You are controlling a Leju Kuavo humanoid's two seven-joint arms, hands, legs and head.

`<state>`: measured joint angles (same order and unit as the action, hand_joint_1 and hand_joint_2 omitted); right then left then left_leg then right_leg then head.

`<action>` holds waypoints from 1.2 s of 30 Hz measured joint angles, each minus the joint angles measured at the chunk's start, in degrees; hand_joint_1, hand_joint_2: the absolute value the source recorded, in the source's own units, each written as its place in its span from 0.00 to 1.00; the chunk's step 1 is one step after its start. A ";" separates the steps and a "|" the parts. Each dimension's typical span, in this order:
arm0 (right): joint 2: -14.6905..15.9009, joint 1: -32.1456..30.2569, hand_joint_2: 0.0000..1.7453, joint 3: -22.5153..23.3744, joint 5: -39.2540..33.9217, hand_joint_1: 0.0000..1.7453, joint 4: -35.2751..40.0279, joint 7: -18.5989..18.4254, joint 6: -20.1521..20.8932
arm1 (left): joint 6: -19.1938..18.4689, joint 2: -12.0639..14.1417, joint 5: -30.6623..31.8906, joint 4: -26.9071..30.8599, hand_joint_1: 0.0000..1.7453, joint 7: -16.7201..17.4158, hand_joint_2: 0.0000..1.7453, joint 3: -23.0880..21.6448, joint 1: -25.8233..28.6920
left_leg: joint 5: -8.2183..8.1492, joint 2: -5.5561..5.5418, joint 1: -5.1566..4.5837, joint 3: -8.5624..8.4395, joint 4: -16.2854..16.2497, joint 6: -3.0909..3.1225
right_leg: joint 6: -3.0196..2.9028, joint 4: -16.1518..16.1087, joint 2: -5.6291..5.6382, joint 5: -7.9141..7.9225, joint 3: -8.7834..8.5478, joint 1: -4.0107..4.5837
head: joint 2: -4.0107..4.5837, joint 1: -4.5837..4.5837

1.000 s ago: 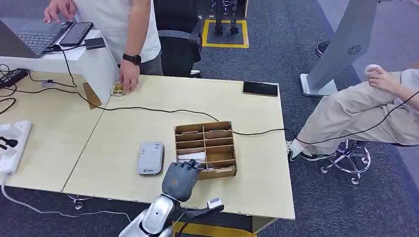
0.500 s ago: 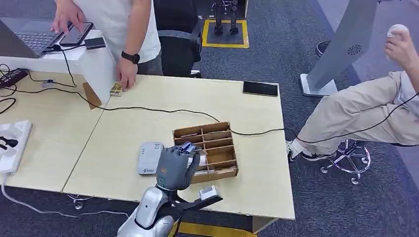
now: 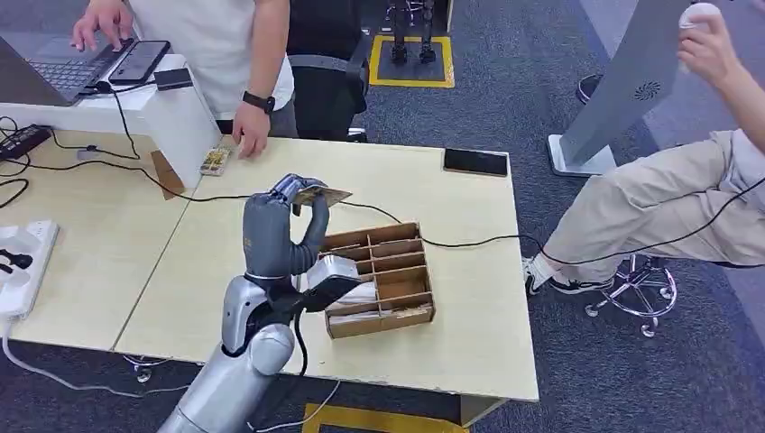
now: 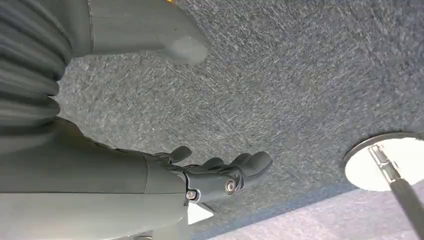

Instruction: Pass the card to the sensor for recognition and then transmit it.

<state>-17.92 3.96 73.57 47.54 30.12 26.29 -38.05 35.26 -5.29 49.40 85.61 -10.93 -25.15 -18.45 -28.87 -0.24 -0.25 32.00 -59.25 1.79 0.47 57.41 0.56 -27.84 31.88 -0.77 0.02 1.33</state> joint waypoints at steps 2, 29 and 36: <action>0.11 0.05 1.00 0.18 0.83 0.00 -0.52 0.22 0.00 | 0.22 0.15 0.68 -0.02 1.00 0.55 1.00 1.36 -1.81 | 0.00 0.00 0.00 0.00 0.00 0.00 | -0.01 0.00 0.00 0.01 0.00 0.00 | -0.02 0.00; 1.03 2.18 1.00 3.56 6.69 0.00 -6.71 2.16 0.00 | 0.70 3.28 19.37 -20.20 1.00 15.61 1.00 9.66 -16.67 | 0.07 0.00 0.01 0.01 0.00 -0.02 | -0.03 0.03 0.01 0.03 0.00 0.00 | -0.02 -0.02; 1.11 2.32 1.00 3.65 6.71 0.00 -7.25 2.01 0.00 | 0.44 3.91 23.10 -22.51 1.00 18.14 1.00 9.68 -17.72 | 0.07 0.01 0.01 0.01 0.00 -0.03 | -0.04 0.04 0.02 0.03 0.00 0.00 | -0.02 -0.02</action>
<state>-16.81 6.28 77.22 54.25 22.86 28.30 -38.05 35.69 -1.38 72.49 63.11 7.21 -15.47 -36.17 -28.81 -0.23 -0.25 32.01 -59.25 1.76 0.44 57.46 0.58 -27.81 31.88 -0.77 0.00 1.31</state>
